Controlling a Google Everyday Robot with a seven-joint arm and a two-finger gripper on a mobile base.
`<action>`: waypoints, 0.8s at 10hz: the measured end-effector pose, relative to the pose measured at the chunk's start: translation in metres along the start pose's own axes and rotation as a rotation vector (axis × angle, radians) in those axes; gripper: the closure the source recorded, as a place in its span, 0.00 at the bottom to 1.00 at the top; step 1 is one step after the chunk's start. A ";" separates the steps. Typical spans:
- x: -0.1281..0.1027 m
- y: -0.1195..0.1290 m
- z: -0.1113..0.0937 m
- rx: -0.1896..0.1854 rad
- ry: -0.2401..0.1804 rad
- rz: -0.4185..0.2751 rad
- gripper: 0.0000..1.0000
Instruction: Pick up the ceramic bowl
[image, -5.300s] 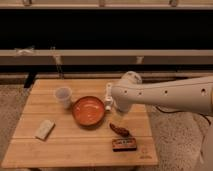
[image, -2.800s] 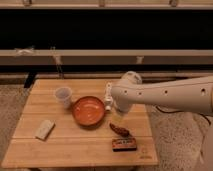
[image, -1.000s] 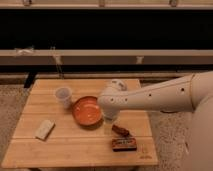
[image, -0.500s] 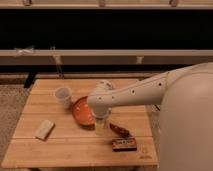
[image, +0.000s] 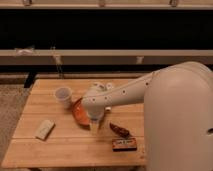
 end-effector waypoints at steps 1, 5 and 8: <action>-0.001 0.000 0.003 0.014 -0.006 0.002 0.20; -0.001 0.000 0.008 0.069 -0.030 0.024 0.43; -0.002 0.000 0.011 0.076 -0.041 0.022 0.73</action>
